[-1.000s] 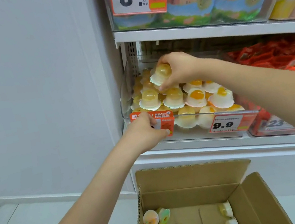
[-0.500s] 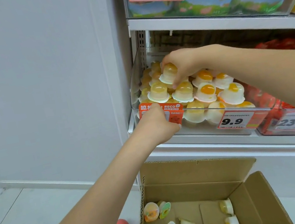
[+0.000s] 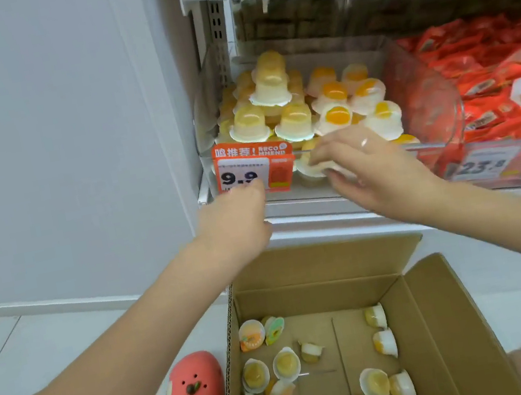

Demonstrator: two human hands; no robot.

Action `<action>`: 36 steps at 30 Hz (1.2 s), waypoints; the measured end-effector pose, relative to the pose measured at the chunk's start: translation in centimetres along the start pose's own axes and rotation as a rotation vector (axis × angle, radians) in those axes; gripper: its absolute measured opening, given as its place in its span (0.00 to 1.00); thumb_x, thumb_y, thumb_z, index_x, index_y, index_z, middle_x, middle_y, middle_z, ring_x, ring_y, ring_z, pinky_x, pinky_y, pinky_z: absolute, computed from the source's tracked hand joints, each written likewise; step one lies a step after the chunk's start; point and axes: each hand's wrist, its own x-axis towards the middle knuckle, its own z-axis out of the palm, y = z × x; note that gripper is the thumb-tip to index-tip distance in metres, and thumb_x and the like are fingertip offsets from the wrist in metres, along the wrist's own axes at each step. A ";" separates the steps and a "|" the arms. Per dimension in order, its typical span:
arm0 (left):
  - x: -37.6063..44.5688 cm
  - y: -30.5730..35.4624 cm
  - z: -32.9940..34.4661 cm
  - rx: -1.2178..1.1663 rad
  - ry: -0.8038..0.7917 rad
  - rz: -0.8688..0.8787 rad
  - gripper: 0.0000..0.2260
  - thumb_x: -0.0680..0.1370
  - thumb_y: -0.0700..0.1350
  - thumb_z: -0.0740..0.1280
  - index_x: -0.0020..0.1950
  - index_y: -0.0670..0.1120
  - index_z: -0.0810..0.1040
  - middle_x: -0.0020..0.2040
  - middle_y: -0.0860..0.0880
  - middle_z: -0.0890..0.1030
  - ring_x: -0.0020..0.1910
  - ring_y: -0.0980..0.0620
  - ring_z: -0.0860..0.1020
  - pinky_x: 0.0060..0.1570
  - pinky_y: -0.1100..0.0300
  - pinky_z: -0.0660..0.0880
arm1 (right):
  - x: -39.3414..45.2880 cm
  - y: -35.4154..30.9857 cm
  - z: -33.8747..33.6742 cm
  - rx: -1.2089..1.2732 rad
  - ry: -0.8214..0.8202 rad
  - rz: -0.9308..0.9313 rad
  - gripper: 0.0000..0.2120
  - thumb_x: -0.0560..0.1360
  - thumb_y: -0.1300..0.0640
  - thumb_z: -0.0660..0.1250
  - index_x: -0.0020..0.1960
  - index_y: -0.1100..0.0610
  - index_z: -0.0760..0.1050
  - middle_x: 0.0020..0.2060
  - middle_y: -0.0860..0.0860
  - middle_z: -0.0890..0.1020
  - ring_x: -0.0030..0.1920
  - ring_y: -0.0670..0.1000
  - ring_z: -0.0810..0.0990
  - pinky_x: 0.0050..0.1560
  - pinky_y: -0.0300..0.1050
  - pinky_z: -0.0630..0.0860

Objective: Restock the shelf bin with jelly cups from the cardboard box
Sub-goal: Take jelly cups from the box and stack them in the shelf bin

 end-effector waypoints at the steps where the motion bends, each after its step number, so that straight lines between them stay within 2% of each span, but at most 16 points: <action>1: -0.3 0.2 0.9 0.054 -0.026 0.024 0.11 0.77 0.42 0.63 0.58 0.45 0.68 0.56 0.45 0.75 0.53 0.43 0.76 0.41 0.55 0.68 | -2.9 -0.6 1.1 0.001 -0.046 -0.032 0.09 0.75 0.64 0.64 0.54 0.59 0.75 0.50 0.54 0.79 0.50 0.57 0.76 0.49 0.46 0.74; 3: -1.0 0.8 3.5 0.165 -0.122 0.085 0.10 0.77 0.41 0.62 0.58 0.45 0.68 0.55 0.46 0.75 0.54 0.43 0.76 0.40 0.55 0.67 | -8.4 -1.2 4.0 -0.015 -0.269 -0.023 0.11 0.71 0.65 0.68 0.51 0.57 0.73 0.45 0.52 0.79 0.45 0.55 0.78 0.42 0.48 0.77; 5: -1.8 1.4 7.0 0.252 -0.275 0.162 0.10 0.77 0.40 0.61 0.58 0.46 0.68 0.55 0.46 0.75 0.53 0.44 0.76 0.40 0.54 0.67 | -13.1 -1.5 6.8 0.018 -0.593 0.091 0.11 0.71 0.64 0.68 0.51 0.55 0.72 0.44 0.51 0.78 0.46 0.54 0.77 0.42 0.49 0.77; 7: -2.5 1.9 10.9 0.328 -0.453 0.246 0.11 0.77 0.39 0.62 0.60 0.46 0.68 0.56 0.46 0.75 0.55 0.44 0.75 0.42 0.54 0.68 | -16.8 -1.6 9.4 0.048 -0.901 0.230 0.12 0.75 0.64 0.63 0.58 0.55 0.72 0.51 0.51 0.77 0.54 0.54 0.75 0.50 0.47 0.74; 10: -2.8 2.2 17.6 0.330 -0.680 0.302 0.15 0.76 0.35 0.60 0.62 0.46 0.69 0.59 0.46 0.74 0.57 0.44 0.74 0.50 0.53 0.72 | -21.3 -1.8 13.1 0.053 -1.319 0.400 0.21 0.76 0.66 0.61 0.68 0.57 0.66 0.62 0.55 0.72 0.62 0.56 0.71 0.53 0.47 0.71; 12: -2.9 3.1 21.9 0.278 -0.715 0.239 0.17 0.76 0.33 0.60 0.62 0.46 0.71 0.60 0.46 0.75 0.58 0.44 0.75 0.48 0.53 0.74 | -24.0 -2.3 15.4 0.065 -1.453 0.435 0.22 0.77 0.66 0.61 0.70 0.57 0.64 0.65 0.56 0.70 0.65 0.57 0.70 0.55 0.49 0.72; 14: -3.2 4.3 25.8 0.203 -0.716 0.077 0.15 0.75 0.33 0.61 0.61 0.44 0.72 0.60 0.44 0.76 0.58 0.44 0.76 0.44 0.54 0.72 | -26.4 -2.6 17.5 0.064 -1.473 0.467 0.21 0.78 0.65 0.60 0.70 0.56 0.64 0.65 0.56 0.70 0.65 0.56 0.69 0.56 0.50 0.72; 18: -3.5 5.1 32.2 -0.109 -0.694 -0.406 0.14 0.74 0.38 0.63 0.60 0.39 0.74 0.58 0.40 0.78 0.58 0.41 0.77 0.50 0.53 0.75 | -29.1 -2.3 20.2 -0.001 -1.454 0.488 0.17 0.79 0.63 0.57 0.67 0.57 0.64 0.64 0.56 0.72 0.65 0.56 0.71 0.58 0.51 0.72; 21: -3.3 5.8 35.5 -0.207 -0.632 -0.560 0.15 0.74 0.40 0.65 0.60 0.39 0.73 0.58 0.40 0.78 0.60 0.42 0.77 0.53 0.53 0.75 | -30.1 -2.2 21.9 -0.086 -1.503 0.395 0.24 0.79 0.64 0.57 0.73 0.59 0.57 0.64 0.59 0.73 0.65 0.58 0.70 0.60 0.50 0.70; 24: -2.9 6.8 38.0 -0.324 -0.574 -0.711 0.24 0.73 0.47 0.71 0.62 0.38 0.67 0.60 0.39 0.76 0.62 0.41 0.74 0.55 0.50 0.74 | -30.6 -2.1 23.2 -0.127 -1.549 0.309 0.27 0.77 0.63 0.60 0.73 0.60 0.55 0.64 0.58 0.74 0.68 0.60 0.66 0.62 0.50 0.66; 27: -2.6 7.1 39.5 -0.330 -0.500 -0.759 0.27 0.72 0.50 0.72 0.63 0.38 0.66 0.59 0.39 0.77 0.62 0.38 0.72 0.57 0.49 0.72 | -30.9 -1.5 24.0 -0.104 -1.574 0.312 0.25 0.78 0.61 0.60 0.73 0.60 0.57 0.65 0.56 0.74 0.70 0.58 0.64 0.65 0.49 0.63; 31: -2.6 6.5 40.1 -0.311 -0.437 -0.629 0.25 0.72 0.50 0.72 0.61 0.37 0.68 0.56 0.38 0.79 0.60 0.39 0.73 0.60 0.52 0.66 | -29.9 -0.8 23.5 0.001 -1.575 0.389 0.20 0.78 0.60 0.61 0.69 0.59 0.64 0.65 0.55 0.73 0.68 0.56 0.67 0.64 0.47 0.65; 33: -2.8 6.0 39.2 -0.414 -0.448 -0.614 0.25 0.69 0.49 0.75 0.58 0.38 0.71 0.54 0.39 0.80 0.58 0.40 0.75 0.55 0.52 0.72 | -29.1 -0.7 22.7 0.090 -1.512 0.517 0.15 0.77 0.57 0.64 0.62 0.58 0.72 0.60 0.55 0.76 0.64 0.55 0.71 0.58 0.46 0.70; 34: -2.8 5.7 38.4 -0.483 -0.449 -0.605 0.24 0.68 0.48 0.77 0.57 0.39 0.72 0.52 0.41 0.80 0.55 0.41 0.77 0.50 0.54 0.75 | -28.6 -0.8 22.3 0.178 -1.427 0.677 0.13 0.75 0.54 0.66 0.57 0.58 0.74 0.57 0.55 0.78 0.60 0.55 0.74 0.53 0.45 0.72; 35: -2.7 5.5 37.3 -0.542 -0.444 -0.587 0.23 0.67 0.47 0.78 0.56 0.39 0.74 0.50 0.43 0.81 0.52 0.44 0.78 0.46 0.57 0.74 | -27.9 -0.9 21.6 0.327 -1.304 0.924 0.13 0.73 0.52 0.68 0.53 0.58 0.75 0.53 0.56 0.79 0.56 0.55 0.77 0.48 0.44 0.73; 36: -2.6 5.4 36.0 -0.583 -0.441 -0.558 0.23 0.66 0.46 0.79 0.55 0.40 0.74 0.48 0.45 0.81 0.49 0.46 0.79 0.43 0.59 0.72 | -27.2 -1.0 21.1 0.558 -1.134 1.257 0.14 0.72 0.50 0.68 0.52 0.58 0.75 0.52 0.56 0.79 0.52 0.55 0.79 0.45 0.44 0.75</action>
